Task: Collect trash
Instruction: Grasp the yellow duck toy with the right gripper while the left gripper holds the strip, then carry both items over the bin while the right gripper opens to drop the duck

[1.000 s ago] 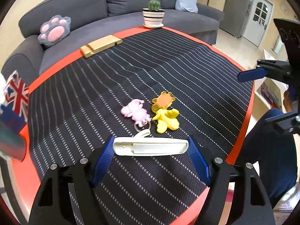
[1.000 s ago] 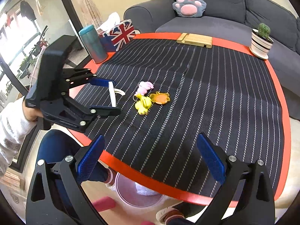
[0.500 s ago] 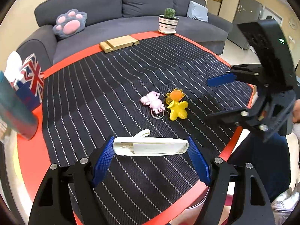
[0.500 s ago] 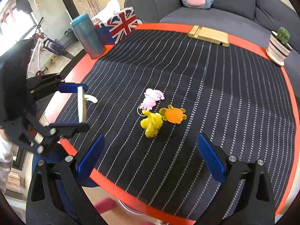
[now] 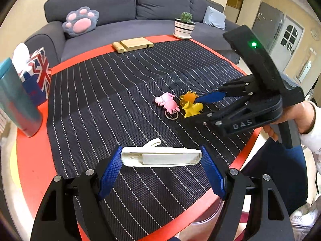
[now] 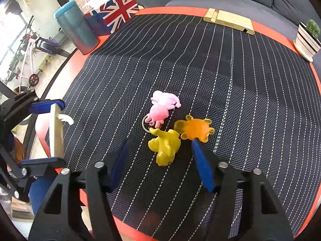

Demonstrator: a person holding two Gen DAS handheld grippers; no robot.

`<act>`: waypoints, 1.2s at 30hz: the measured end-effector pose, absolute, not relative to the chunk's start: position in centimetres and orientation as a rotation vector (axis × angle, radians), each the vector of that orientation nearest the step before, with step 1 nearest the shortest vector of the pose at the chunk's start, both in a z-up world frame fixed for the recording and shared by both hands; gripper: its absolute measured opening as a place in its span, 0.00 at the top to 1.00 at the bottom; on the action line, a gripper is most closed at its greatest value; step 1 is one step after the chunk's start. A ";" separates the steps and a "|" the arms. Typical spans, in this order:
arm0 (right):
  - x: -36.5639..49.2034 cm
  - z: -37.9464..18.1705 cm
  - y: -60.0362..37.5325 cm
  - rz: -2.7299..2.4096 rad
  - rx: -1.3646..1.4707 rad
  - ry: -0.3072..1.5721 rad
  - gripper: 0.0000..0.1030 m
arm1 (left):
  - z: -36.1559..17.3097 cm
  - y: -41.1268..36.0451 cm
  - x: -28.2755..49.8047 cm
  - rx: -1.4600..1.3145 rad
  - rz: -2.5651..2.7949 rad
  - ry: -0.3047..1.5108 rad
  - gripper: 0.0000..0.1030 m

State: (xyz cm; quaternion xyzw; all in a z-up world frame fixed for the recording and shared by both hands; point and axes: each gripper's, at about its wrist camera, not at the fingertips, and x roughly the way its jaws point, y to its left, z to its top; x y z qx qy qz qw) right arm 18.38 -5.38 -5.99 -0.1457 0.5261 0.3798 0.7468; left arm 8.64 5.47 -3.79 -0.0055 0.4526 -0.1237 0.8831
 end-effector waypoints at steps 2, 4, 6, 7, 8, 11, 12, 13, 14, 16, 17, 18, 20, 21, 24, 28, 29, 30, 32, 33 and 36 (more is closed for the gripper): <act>18.4 -6.2 -5.2 0.825 -0.322 1.159 0.49 | -3.8 5.6 8.5 -0.015 -0.257 0.940 0.28; 18.5 -6.4 -5.2 0.822 -0.328 1.161 0.55 | -3.8 5.6 8.3 -0.020 -0.256 0.938 0.28; 18.4 -6.4 -5.2 0.824 -0.325 1.159 0.68 | -3.7 5.6 8.2 -0.025 -0.255 0.935 0.28; 18.4 -6.4 -5.3 0.823 -0.327 1.158 0.67 | -3.7 5.5 8.2 -0.026 -0.255 0.935 0.28; 18.4 -6.3 -5.3 0.824 -0.328 1.154 0.68 | -3.7 5.5 8.2 -0.026 -0.255 0.935 0.28; 18.2 -6.1 -5.6 0.828 -0.323 1.139 0.74 | -3.5 5.3 8.2 -0.030 -0.250 0.930 0.28; 18.1 -6.0 -5.8 0.828 -0.322 1.134 0.76 | -3.5 5.3 8.2 -0.032 -0.246 0.929 0.28; 18.0 -5.8 -6.0 0.828 -0.326 1.124 0.77 | -3.4 5.2 8.2 -0.037 -0.241 0.928 0.28; 17.8 -5.6 -6.1 0.829 -0.328 1.115 0.78 | -3.4 5.2 8.2 -0.039 -0.240 0.927 0.28; 17.7 -5.3 -6.4 0.829 -0.325 1.102 0.78 | -3.3 5.0 8.2 -0.042 -0.237 0.926 0.28; 17.6 -5.3 -6.5 0.829 -0.322 1.099 0.78 | -3.3 4.9 8.3 -0.044 -0.235 0.926 0.28; 17.5 -5.1 -6.8 0.832 -0.318 1.093 0.78 | -3.3 4.9 8.3 -0.047 -0.234 0.925 0.28; 17.5 -4.9 -7.2 0.833 -0.314 1.087 0.79 | -3.2 4.7 8.3 -0.052 -0.230 0.923 0.28; 17.4 -4.8 -7.5 0.833 -0.308 1.081 0.79 | -3.2 4.6 8.3 -0.055 -0.228 0.923 0.28; 17.2 -4.3 -8.2 0.837 -0.296 1.067 0.79 | -3.0 4.3 8.3 -0.058 -0.225 0.921 0.28; 16.6 -3.2 -9.3 0.847 -0.285 1.040 0.79 | -2.5 3.9 8.1 -0.065 -0.227 0.915 0.28; 16.4 -2.9 -9.7 0.852 -0.279 1.032 0.79 | -2.4 3.8 8.0 -0.068 -0.228 0.914 0.28; 16.1 -2.5 -10.1 0.857 -0.275 1.024 0.79 | -2.3 3.8 7.9 -0.071 -0.227 0.912 0.28; 15.5 -1.8 -10.7 0.871 -0.274 1.008 0.79 | -2.2 3.7 7.7 -0.081 -0.221 0.908 0.28; 15.2 -1.5 -11.0 0.877 -0.274 1.003 0.79 | -2.1 3.6 7.6 -0.087 -0.219 0.906 0.28; 13.9 -0.6 -12.2 0.900 -0.279 0.983 0.79 | -1.7 3.1 6.9 -0.083 -0.215 0.897 0.28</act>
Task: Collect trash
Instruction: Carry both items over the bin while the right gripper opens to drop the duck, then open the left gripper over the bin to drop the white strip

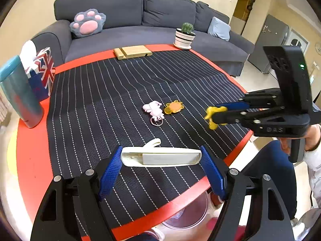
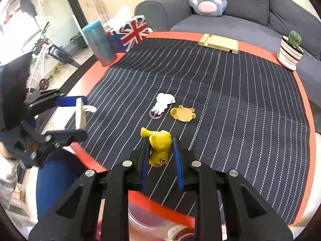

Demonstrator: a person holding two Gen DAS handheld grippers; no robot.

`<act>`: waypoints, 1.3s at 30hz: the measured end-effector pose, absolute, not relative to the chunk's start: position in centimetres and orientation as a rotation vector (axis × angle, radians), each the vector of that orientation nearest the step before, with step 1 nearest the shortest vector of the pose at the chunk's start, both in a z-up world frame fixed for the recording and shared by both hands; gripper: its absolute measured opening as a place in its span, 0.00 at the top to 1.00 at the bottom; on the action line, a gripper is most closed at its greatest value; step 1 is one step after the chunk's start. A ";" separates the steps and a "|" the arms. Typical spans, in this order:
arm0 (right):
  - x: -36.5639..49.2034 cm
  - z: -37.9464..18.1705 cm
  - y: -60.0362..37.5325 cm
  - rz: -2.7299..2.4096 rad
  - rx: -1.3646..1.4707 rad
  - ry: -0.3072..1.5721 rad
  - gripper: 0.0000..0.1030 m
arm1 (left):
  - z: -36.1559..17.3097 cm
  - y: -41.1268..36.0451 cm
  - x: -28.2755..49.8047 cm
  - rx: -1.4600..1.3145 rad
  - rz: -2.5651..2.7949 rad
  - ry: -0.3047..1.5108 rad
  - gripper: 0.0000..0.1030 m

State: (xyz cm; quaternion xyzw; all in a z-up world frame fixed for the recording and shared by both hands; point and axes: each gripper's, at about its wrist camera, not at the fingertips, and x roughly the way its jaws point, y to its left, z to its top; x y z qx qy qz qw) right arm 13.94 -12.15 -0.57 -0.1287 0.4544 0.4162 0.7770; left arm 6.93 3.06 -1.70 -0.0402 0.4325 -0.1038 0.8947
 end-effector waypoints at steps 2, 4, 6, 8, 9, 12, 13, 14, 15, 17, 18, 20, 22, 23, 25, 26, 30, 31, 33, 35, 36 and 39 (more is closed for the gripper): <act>12.9 0.1 -13.0 0.917 -0.285 0.968 0.79 | -1.4 2.6 6.4 -0.084 -0.221 0.890 0.28; 11.8 0.7 -13.7 0.932 -0.287 0.954 0.79 | -1.3 2.2 5.9 -0.080 -0.220 0.886 0.28; 10.9 1.1 -14.3 0.946 -0.283 0.946 0.79 | -1.2 1.8 5.3 -0.081 -0.222 0.880 0.28; 9.8 1.4 -15.1 0.962 -0.278 0.939 0.79 | -1.0 1.4 4.8 -0.080 -0.218 0.873 0.28; 9.5 1.5 -15.4 0.969 -0.273 0.939 0.79 | -0.9 1.2 4.4 -0.083 -0.219 0.868 0.28; 7.7 1.4 -16.3 0.990 -0.260 0.939 0.79 | -0.9 0.7 3.5 -0.086 -0.221 0.862 0.28; 7.3 1.3 -16.4 0.996 -0.261 0.940 0.79 | -0.9 0.5 3.3 -0.087 -0.222 0.862 0.28; 6.7 1.2 -16.5 1.002 -0.267 0.942 0.79 | -0.9 0.3 3.0 -0.088 -0.224 0.861 0.28; 6.2 1.1 -16.6 1.005 -0.274 0.942 0.79 | -0.9 0.1 2.7 -0.086 -0.225 0.861 0.28; 5.5 0.9 -16.7 1.014 -0.281 0.946 0.79 | -0.8 -0.2 2.4 -0.088 -0.229 0.857 0.28; 5.1 0.8 -16.8 1.021 -0.282 0.952 0.79 | -0.8 -0.4 2.1 -0.093 -0.232 0.856 0.28; 4.6 0.5 -16.9 1.029 -0.288 0.960 0.79 | -0.7 -0.7 1.6 -0.095 -0.234 0.853 0.28; 3.9 0.1 -17.0 1.039 -0.292 0.972 0.79 | -0.6 -1.0 1.1 -0.099 -0.242 0.851 0.28; 3.7 -0.1 -17.2 1.041 -0.294 0.977 0.79 | -0.5 -1.2 0.8 -0.100 -0.246 0.851 0.28; 3.2 -0.6 -17.3 1.047 -0.298 0.994 0.79 | -0.5 -1.5 0.4 -0.100 -0.252 0.853 0.28; 3.0 -0.8 -17.3 1.050 -0.299 1.001 0.79 | -0.4 -1.6 0.2 -0.102 -0.257 0.854 0.28; 2.4 -1.6 -17.2 1.067 -0.311 1.026 0.76 | -0.3 -2.0 -0.4 -0.103 -0.266 0.854 0.28; 2.3 -1.7 -17.2 1.065 -0.314 1.027 0.71 | -0.2 -2.1 -0.5 -0.102 -0.266 0.854 0.28; 2.3 -1.7 -17.3 1.061 -0.304 1.023 0.28 | -0.2 -2.1 -0.7 -0.103 -0.268 0.854 0.28; 2.6 -1.5 -17.6 1.058 -0.271 1.015 0.20 | -0.3 -2.1 -0.8 -0.104 -0.268 0.855 0.28; 2.8 -1.3 -17.8 1.047 -0.258 1.012 0.17 | -0.3 -2.1 -0.8 -0.104 -0.267 0.857 0.28; 3.2 -1.0 -18.2 1.020 -0.243 1.003 0.14 | -0.6 -2.1 -0.7 -0.106 -0.270 0.865 0.28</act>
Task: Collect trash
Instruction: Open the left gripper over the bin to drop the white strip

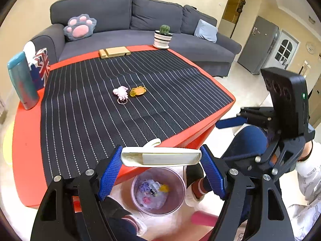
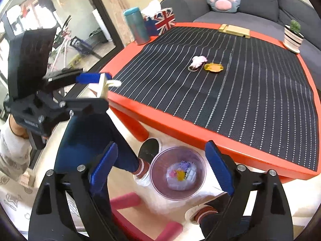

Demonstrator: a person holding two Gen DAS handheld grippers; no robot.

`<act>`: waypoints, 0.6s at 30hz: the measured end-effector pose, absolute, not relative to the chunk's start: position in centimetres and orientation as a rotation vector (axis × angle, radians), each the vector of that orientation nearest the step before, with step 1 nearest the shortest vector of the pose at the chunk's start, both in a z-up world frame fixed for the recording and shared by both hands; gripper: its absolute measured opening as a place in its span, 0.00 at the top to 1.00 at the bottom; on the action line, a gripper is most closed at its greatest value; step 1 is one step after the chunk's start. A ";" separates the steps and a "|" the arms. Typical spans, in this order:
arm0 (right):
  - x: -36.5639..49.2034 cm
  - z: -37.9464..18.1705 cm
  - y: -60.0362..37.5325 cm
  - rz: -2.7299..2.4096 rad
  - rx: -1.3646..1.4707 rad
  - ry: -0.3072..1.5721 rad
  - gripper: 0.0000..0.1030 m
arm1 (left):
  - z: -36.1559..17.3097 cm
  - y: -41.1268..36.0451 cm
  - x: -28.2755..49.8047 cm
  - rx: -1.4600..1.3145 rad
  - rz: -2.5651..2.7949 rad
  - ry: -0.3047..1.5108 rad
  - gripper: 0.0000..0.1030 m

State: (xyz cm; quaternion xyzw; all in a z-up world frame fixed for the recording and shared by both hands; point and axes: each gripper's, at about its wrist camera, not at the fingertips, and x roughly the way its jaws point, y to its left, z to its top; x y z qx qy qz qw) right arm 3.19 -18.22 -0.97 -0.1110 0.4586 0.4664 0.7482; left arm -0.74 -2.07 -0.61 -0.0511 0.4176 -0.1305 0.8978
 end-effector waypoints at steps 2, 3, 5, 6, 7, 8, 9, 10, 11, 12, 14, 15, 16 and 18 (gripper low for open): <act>3.3 -0.8 -18.4 1.007 -0.240 0.998 0.14 | -0.8 -2.1 -0.8 -0.107 -0.272 0.869 0.28; 3.4 -0.7 -18.5 1.003 -0.238 0.995 0.14 | -0.8 -2.2 -0.7 -0.106 -0.274 0.870 0.28; 3.5 -0.6 -18.8 0.994 -0.235 0.989 0.13 | -0.9 -2.3 -0.8 -0.105 -0.279 0.873 0.28; 3.6 -0.5 -18.8 0.988 -0.234 0.985 0.13 | -0.9 -2.4 -0.8 -0.103 -0.281 0.874 0.28; 3.7 -0.4 -18.9 0.979 -0.232 0.981 0.12 | -1.0 -2.5 -0.9 -0.101 -0.284 0.876 0.28; 3.8 -0.3 -19.0 0.970 -0.231 0.975 0.12 | -1.1 -2.6 -0.9 -0.099 -0.288 0.878 0.28; 3.8 -0.3 -19.1 0.963 -0.231 0.971 0.12 | -1.1 -2.7 -0.9 -0.097 -0.291 0.879 0.28; 3.9 -0.2 -19.2 0.959 -0.231 0.969 0.12 | -1.2 -2.7 -0.9 -0.096 -0.294 0.880 0.28; 3.9 -0.2 -19.3 0.953 -0.231 0.965 0.12 | -1.2 -2.9 -1.0 -0.093 -0.297 0.883 0.28; 3.9 -0.1 -19.4 0.949 -0.231 0.962 0.12 | -1.3 -3.0 -1.0 -0.092 -0.299 0.884 0.28; 4.0 -0.1 -19.6 0.940 -0.226 0.957 0.12 | -1.3 -3.3 -1.1 -0.089 -0.305 0.885 0.28; 4.0 0.0 -19.8 0.937 -0.224 0.955 0.12 | -1.3 -3.4 -1.1 -0.088 -0.308 0.886 0.28; 4.1 0.0 -19.9 0.931 -0.222 0.952 0.12 | -1.2 -3.6 -1.1 -0.086 -0.311 0.887 0.28; 4.2 0.2 -20.3 0.925 -0.211 0.946 0.12 | -1.2 -3.9 -1.1 -0.079 -0.318 0.889 0.28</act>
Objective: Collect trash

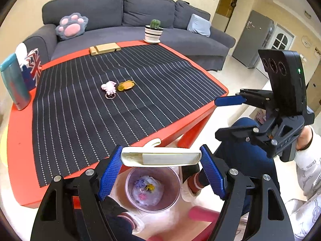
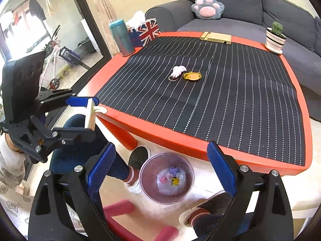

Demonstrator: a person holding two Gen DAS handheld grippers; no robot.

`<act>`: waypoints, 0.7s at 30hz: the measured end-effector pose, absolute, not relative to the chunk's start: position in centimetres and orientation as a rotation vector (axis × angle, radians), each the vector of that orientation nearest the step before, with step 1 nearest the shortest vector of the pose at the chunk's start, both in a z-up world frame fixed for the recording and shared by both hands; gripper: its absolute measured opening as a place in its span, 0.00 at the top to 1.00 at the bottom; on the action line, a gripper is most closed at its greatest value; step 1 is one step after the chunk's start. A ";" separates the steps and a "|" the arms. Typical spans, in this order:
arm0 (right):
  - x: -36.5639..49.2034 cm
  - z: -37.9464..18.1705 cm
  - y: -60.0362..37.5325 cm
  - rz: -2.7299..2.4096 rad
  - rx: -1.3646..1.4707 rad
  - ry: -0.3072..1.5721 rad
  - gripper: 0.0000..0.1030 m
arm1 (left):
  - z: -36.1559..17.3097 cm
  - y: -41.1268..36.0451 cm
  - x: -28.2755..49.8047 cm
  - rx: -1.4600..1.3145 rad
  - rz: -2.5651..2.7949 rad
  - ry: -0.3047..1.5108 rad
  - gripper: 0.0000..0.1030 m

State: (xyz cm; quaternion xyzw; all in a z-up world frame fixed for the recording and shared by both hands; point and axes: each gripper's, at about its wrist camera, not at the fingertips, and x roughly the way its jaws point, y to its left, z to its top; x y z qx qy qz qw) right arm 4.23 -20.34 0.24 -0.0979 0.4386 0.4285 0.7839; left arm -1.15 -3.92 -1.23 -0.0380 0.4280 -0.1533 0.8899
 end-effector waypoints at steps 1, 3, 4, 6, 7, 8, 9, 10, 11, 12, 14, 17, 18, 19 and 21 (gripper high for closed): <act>4.3 0.3 -20.5 0.923 -0.207 0.945 0.12 | -1.2 -4.1 -1.1 -0.076 -0.323 0.891 0.28; 4.4 0.5 -20.9 0.912 -0.199 0.939 0.11 | -1.2 -4.4 -1.2 -0.073 -0.329 0.893 0.28; 4.5 0.5 -21.2 0.908 -0.191 0.936 0.11 | -1.2 -4.5 -1.2 -0.072 -0.332 0.894 0.28; 4.6 0.6 -21.7 0.900 -0.183 0.933 0.11 | -1.2 -4.9 -1.3 -0.068 -0.339 0.896 0.28; 4.7 0.6 -21.9 0.898 -0.179 0.932 0.11 | -1.2 -5.0 -1.3 -0.067 -0.342 0.896 0.28; 4.7 0.6 -22.1 0.898 -0.175 0.931 0.11 | -1.2 -5.2 -1.3 -0.064 -0.345 0.897 0.28; 4.7 0.6 -22.2 0.898 -0.171 0.931 0.11 | -1.1 -5.4 -1.3 -0.060 -0.347 0.897 0.28; 4.7 0.7 -22.3 0.897 -0.169 0.930 0.11 | -1.1 -5.5 -1.4 -0.059 -0.350 0.897 0.28; 4.8 0.7 -22.4 0.894 -0.167 0.929 0.11 | -1.1 -5.7 -1.4 -0.055 -0.354 0.898 0.28; 4.8 0.7 -22.5 0.894 -0.163 0.928 0.11 | -1.1 -5.8 -1.3 -0.051 -0.357 0.899 0.28; 4.8 0.7 -22.7 0.891 -0.159 0.926 0.11 | -1.1 -6.0 -1.3 -0.044 -0.358 0.898 0.25; 4.8 0.7 -22.9 0.888 -0.153 0.926 0.11 | -1.2 -5.8 -1.1 -0.058 -0.347 0.887 0.11; 4.9 0.7 -23.0 0.886 -0.152 0.926 0.11 | -1.4 -5.8 -0.9 -0.058 -0.341 0.895 0.11; 4.9 0.6 -23.0 0.885 -0.152 0.927 0.11 | -1.5 -5.6 -0.8 -0.061 -0.331 0.900 0.09; 4.9 0.6 -23.1 0.884 -0.153 0.928 0.11 | -1.6 -5.5 -0.7 -0.071 -0.322 0.903 0.08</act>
